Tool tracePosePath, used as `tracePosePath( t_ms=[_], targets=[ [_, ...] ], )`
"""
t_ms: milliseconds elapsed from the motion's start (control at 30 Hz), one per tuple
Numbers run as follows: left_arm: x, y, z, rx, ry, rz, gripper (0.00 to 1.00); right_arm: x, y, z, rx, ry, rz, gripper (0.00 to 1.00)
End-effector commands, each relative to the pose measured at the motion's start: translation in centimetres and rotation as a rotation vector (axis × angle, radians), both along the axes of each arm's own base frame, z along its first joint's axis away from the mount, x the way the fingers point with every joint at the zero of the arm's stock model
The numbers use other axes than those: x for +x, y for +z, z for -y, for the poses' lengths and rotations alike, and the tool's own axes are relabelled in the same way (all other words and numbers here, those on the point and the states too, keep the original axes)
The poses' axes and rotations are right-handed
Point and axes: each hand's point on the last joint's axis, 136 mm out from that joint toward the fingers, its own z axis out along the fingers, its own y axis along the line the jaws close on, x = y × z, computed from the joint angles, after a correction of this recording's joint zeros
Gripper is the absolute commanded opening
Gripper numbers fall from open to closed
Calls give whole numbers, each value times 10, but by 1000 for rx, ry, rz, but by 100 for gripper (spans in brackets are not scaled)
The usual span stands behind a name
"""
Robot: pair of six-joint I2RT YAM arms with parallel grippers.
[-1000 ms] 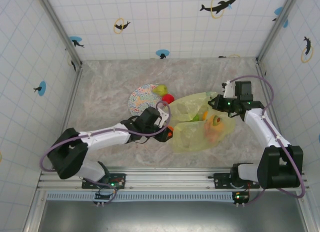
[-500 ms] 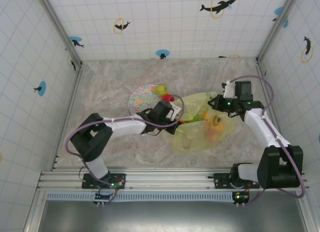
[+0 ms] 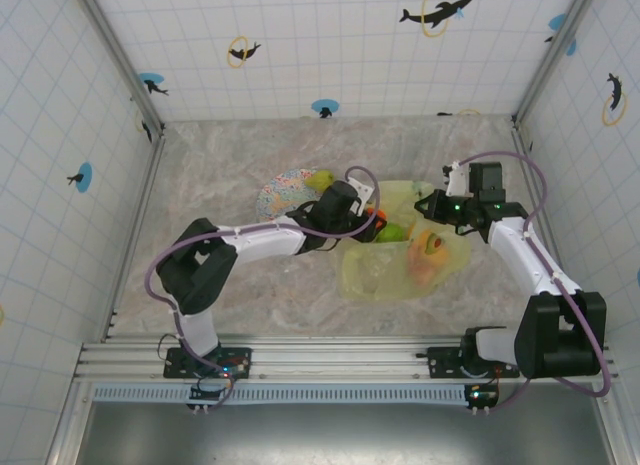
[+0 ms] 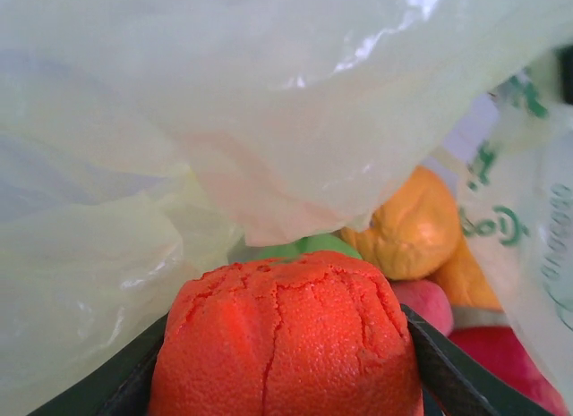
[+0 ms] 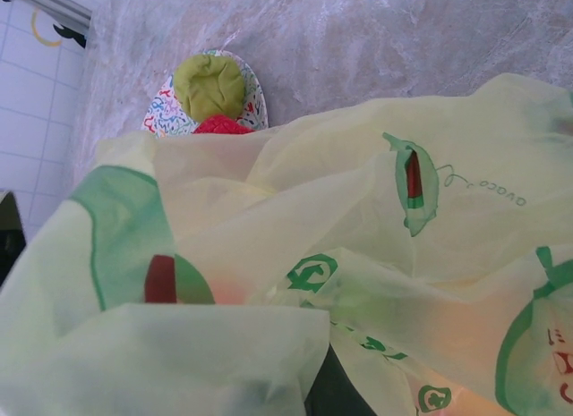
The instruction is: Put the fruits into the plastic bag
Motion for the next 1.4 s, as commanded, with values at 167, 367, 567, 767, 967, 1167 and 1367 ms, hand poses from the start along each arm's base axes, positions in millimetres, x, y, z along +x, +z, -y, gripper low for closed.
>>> tracePosePath(
  t_ms=[167,367,567,767,967,1167,1367],
  targets=[
    [30,6,31,-67,54,21,58,0,2,-9,25,30,17,0],
    [39,9,53,-137,50,7,60,0,0,-12,29,37,12,0],
    [37,-2,70,-154,23,-17,62,2,2,-15,43,42,15,0],
    [35,-5,79,-167,-3,-22,69,4,3,-15,40,39,21,0],
    [36,-2,74,-128,-9,14,79,2,-1,-13,34,37,13,0],
    [32,8,65,-106,-20,30,82,1,-2,-10,31,34,13,0],
    [10,21,44,-111,-73,15,82,1,-4,1,6,17,8,0]
  ],
)
